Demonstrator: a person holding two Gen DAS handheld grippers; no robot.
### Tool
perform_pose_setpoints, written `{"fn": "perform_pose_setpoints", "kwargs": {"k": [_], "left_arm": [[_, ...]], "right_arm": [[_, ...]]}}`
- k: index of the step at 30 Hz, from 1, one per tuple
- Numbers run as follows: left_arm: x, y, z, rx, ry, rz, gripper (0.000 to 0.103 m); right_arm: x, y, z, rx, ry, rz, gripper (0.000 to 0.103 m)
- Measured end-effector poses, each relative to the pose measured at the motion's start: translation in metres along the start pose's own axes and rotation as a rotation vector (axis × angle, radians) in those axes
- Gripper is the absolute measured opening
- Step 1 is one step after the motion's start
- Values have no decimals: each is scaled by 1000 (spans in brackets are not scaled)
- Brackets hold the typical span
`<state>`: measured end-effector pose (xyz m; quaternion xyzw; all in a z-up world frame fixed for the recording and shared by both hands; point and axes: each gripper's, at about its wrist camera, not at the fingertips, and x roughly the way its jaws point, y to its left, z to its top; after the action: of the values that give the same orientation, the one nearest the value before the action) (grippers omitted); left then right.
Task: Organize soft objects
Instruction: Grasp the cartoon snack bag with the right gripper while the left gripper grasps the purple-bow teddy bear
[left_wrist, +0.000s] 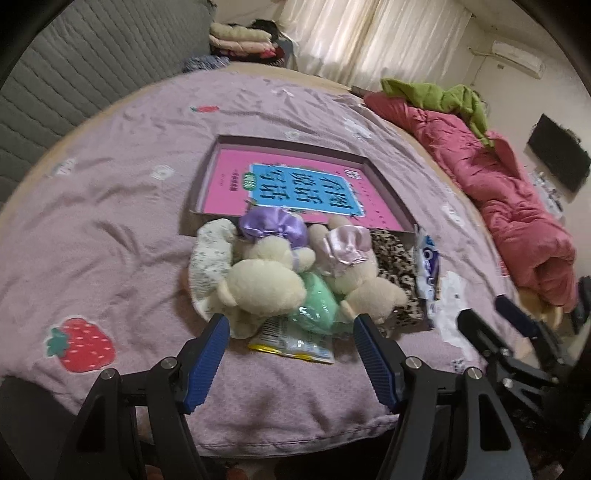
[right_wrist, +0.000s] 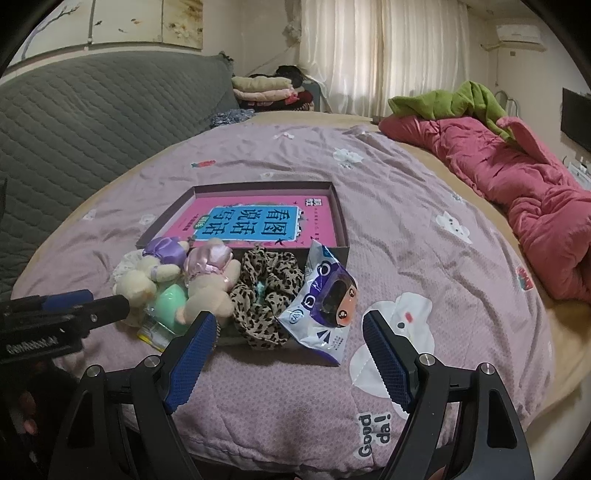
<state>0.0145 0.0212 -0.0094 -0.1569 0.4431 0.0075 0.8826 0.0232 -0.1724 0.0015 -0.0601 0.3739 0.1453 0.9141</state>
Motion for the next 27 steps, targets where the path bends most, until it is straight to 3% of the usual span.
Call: {"fn": "perform_pose_setpoints", "kwargs": {"k": [5,15,22,27], "left_arm": [[4,5,13,-8,13,-20,69],[27,9,33,-12,83,18,63],[44,5,38,46,147,53,58],[54,4,40,79,188,85,54]], "right_arm": [[9,-5,1,19,18,-4,82],[26,-13,5,45,55,-26,82],[34,-11,8,31,74,-17,82],[46,-28,11,88,103,-29,82]]}}
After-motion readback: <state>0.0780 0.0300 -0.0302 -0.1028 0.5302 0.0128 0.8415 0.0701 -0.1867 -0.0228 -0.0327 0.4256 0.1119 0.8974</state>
